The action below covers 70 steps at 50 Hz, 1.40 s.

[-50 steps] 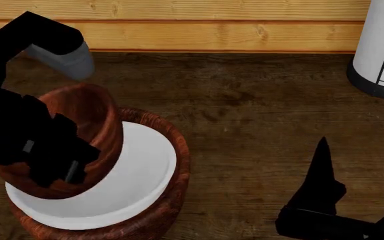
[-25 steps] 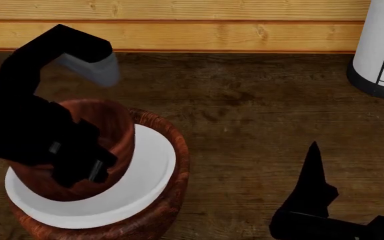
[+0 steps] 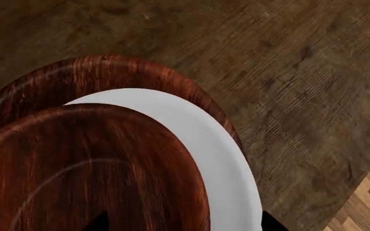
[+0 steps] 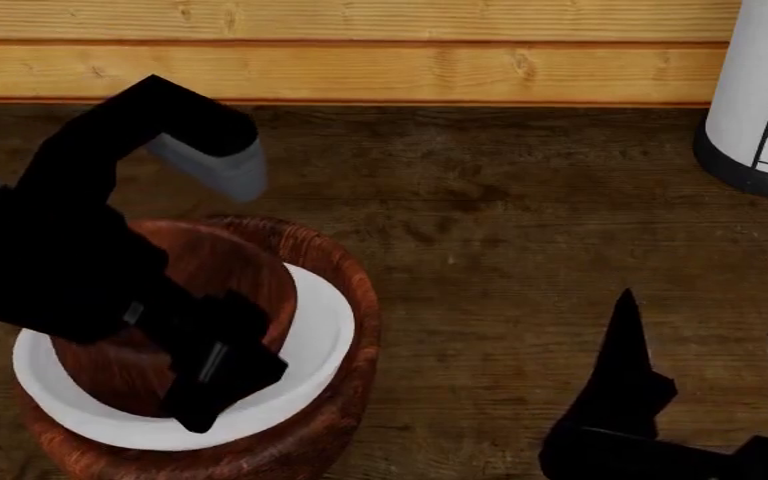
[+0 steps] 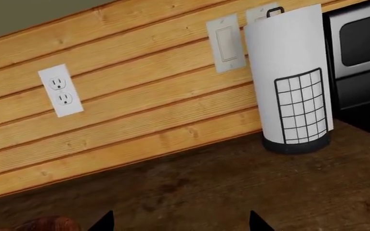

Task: Stack the bowls from largest to smallest.

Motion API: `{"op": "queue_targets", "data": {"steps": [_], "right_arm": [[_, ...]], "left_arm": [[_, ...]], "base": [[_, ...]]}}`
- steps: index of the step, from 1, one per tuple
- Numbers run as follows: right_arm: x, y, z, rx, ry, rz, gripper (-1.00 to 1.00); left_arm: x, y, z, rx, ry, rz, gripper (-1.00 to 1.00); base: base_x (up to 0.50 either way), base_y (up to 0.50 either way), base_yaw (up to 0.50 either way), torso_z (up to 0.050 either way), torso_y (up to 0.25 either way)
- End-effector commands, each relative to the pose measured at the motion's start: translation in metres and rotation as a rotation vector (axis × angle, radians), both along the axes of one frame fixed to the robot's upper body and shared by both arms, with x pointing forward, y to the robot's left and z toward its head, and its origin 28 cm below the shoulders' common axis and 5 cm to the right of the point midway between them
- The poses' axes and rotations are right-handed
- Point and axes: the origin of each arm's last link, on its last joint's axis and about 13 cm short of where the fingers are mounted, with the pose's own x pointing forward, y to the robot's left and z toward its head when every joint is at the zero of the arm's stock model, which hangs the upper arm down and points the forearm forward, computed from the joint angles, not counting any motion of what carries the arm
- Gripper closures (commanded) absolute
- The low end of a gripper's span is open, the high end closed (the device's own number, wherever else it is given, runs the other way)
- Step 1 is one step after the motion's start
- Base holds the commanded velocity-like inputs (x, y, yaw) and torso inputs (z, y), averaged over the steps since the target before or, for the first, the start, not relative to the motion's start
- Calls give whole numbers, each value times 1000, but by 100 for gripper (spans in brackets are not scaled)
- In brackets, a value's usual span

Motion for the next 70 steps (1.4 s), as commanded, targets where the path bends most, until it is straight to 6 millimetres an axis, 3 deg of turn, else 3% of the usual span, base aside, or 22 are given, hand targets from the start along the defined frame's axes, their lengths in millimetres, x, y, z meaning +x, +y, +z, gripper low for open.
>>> {"op": "queue_targets", "data": {"steps": [1,13,23,31,37,45,53,64,70], "right_arm": [[3,1,0,20,-28,12,-100],[3,3,-2,18,-23,23,-100],[-4,3,3,-33,-25,9,-100],[-8,4,8,-48,-42,6,-100],[-9,5,8,-58,-42,-2,-100],[-10,5,8,-68,-47,-19,-100],[-9,7,4,-92,-41,-28,-100],[5,1,8,-149,-50,-48,-100],[16,-8,22,-228,-44,-75,-100]], "left_arm": [[3,-7,2,-31,-16,-16,-100],[-5,-3,31,-84,-85,-9,-100],[-32,6,48,-132,-175,12,-100],[-53,27,56,-199,-285,88,-100],[-74,40,42,-241,-362,152,-100],[-86,58,22,-298,-488,261,-100],[-102,96,11,-329,-672,472,-100],[-121,115,-3,-153,-806,593,-100],[-129,122,-12,-133,-836,645,-100]], "base": [[0,0,0,0,0],[0,0,0,0,0],[0,0,0,0,0],[0,0,0,0,0],[0,0,0,0,0],[0,0,0,0,0],[0,0,0,0,0],[0,0,0,0,0],[0,0,0,0,0]]}}
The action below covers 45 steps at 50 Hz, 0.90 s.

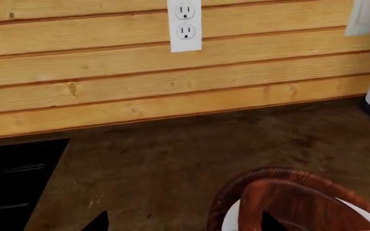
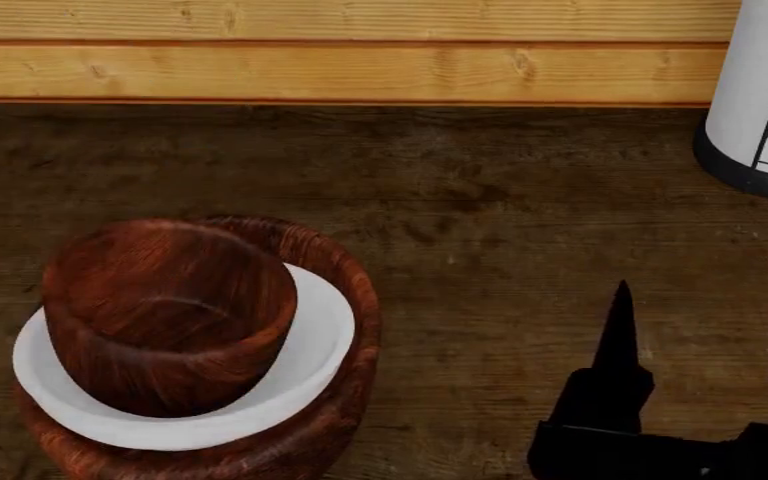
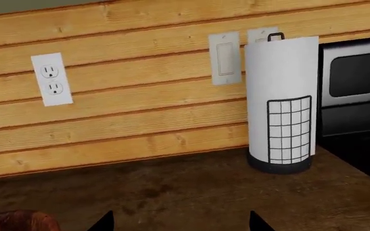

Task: Stack the bowls from largest to smallest.

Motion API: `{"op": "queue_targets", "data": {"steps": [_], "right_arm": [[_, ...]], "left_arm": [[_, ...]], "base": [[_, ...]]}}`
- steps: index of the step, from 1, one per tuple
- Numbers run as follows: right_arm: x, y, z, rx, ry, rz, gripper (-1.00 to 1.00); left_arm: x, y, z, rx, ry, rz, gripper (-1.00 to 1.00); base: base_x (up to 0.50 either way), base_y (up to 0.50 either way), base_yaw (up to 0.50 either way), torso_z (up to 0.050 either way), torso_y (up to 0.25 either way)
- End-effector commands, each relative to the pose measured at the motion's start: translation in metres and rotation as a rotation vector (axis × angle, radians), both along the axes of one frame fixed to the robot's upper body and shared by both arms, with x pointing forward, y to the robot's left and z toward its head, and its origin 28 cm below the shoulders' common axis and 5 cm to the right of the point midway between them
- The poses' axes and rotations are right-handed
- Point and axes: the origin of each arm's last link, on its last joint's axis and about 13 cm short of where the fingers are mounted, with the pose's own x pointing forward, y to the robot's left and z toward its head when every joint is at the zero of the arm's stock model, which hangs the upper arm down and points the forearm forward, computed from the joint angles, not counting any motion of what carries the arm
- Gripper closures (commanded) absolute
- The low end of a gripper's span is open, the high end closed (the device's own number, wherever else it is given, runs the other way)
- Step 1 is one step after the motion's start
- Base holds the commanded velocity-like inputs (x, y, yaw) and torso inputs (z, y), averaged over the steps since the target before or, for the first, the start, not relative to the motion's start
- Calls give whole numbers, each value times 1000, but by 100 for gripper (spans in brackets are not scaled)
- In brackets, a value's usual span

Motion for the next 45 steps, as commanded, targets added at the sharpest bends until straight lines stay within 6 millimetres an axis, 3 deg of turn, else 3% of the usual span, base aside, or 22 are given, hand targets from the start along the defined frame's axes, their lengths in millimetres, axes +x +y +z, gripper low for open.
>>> {"op": "queue_targets", "data": {"steps": [1,8,11,24,28,38,45], "right_arm": [[18,-12,17,-79,-36,-39,-100],[35,-21,59,-148,-57,-16,-100],[37,-23,67,-149,-65,-11,-100],[47,-36,125,-147,-78,8,-100],[45,-37,137,-173,-82,6,-100],[51,-43,166,-182,-95,5,-100],[50,-42,170,-189,-97,10,-100]], "left_arm": [[-19,14,-9,38,-108,101,-100],[-22,19,-10,59,-128,143,-100],[-21,19,-7,65,-131,145,-100],[-15,18,30,101,-164,169,-100],[-15,13,46,94,-174,163,-100],[-20,12,58,102,-169,168,-100],[-18,9,74,111,-171,128,-100]], "base": [[0,0,0,0,0],[0,0,0,0,0],[0,0,0,0,0],[0,0,0,0,0],[0,0,0,0,0],[0,0,0,0,0],[0,0,0,0,0]]}}
